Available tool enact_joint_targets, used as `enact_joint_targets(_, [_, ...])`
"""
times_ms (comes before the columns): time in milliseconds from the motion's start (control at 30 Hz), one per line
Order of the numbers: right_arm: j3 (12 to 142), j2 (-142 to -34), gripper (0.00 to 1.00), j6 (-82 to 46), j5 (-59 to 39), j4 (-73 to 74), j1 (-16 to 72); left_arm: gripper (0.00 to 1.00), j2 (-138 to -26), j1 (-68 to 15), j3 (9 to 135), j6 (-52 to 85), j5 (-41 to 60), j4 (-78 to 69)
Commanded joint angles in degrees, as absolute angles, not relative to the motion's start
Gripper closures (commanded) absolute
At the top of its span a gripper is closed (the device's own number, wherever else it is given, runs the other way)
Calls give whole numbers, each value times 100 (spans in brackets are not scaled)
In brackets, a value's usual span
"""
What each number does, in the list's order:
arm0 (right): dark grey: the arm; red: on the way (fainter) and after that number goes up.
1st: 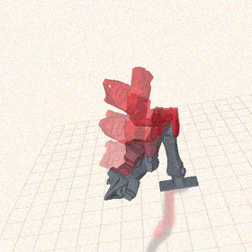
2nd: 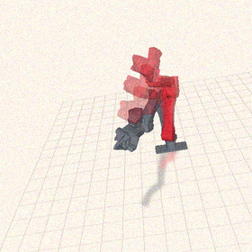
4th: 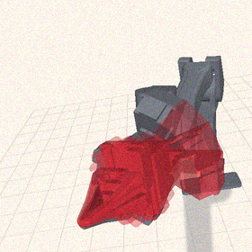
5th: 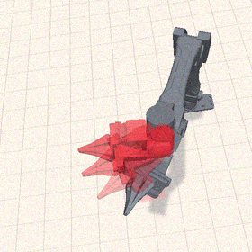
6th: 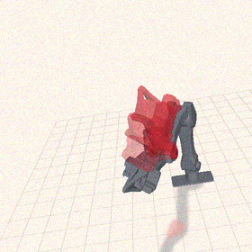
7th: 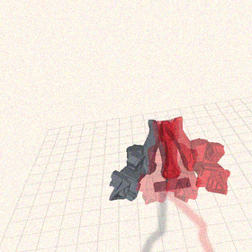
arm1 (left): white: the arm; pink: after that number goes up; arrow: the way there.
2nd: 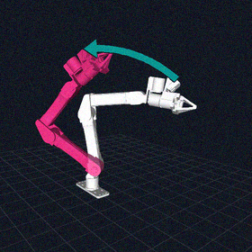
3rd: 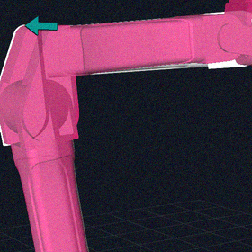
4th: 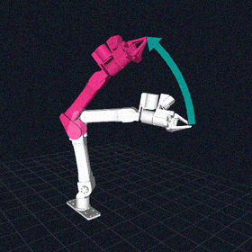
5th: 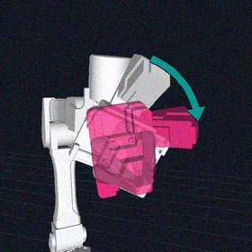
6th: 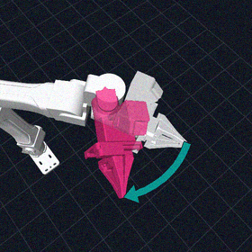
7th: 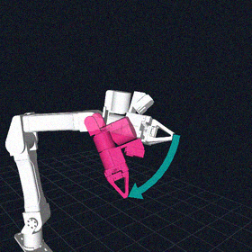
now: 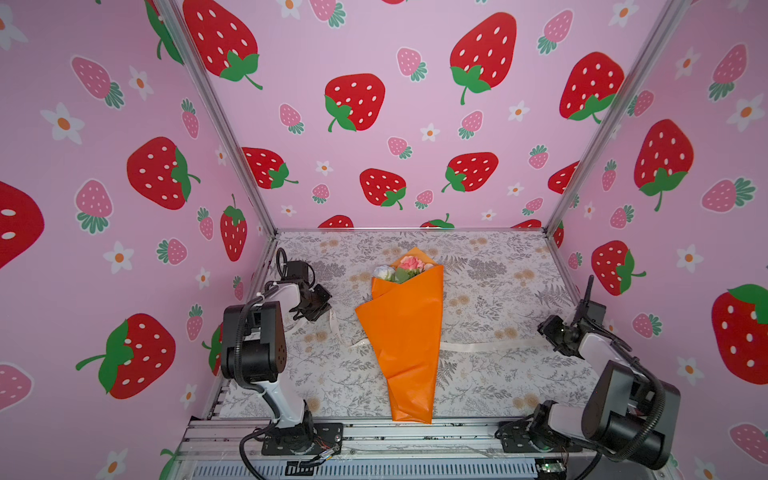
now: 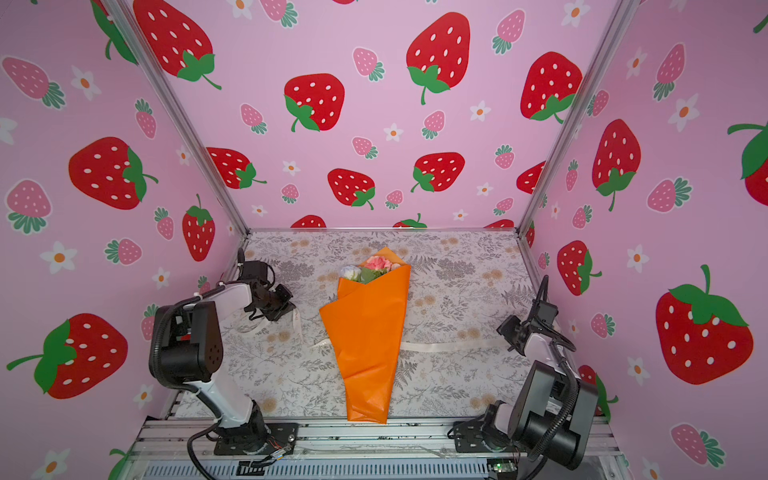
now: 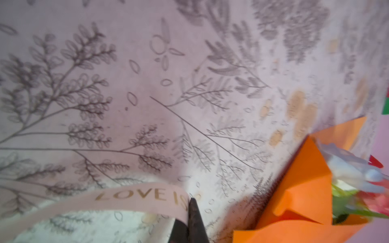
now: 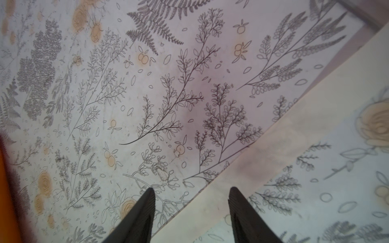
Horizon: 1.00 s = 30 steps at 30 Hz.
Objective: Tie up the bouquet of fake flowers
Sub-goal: 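Grasp the cream ribbon ends with the left and right grippers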
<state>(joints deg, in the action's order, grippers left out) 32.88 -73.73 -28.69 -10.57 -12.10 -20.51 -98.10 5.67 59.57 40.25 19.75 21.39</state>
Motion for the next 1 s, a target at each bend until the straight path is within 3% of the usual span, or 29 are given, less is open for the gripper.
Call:
enact_joint_targets(0, [3616,-7455,39,-2969,-265,-1351,-2083,100,-9137,364,5937,3868,2070,2086])
enact_joint_targets(133, [3761,-7600,37,-3170,528,-1328,-2083,100,-8731,240,5803,3754,2134,2048])
enact_joint_targets(767, [3485,-8546,38,-2989,1073,-1463,-1667,100,-8134,166,5298,3779,2417,2074])
enact_joint_targets(900, [3463,-8901,45,-3010,756,-1417,-1570,100,-8139,144,5258,3840,2432,2033])
enact_joint_targets(967, [3432,-8921,55,-3050,680,-1374,-1539,100,-8137,137,5256,3856,2443,2039])
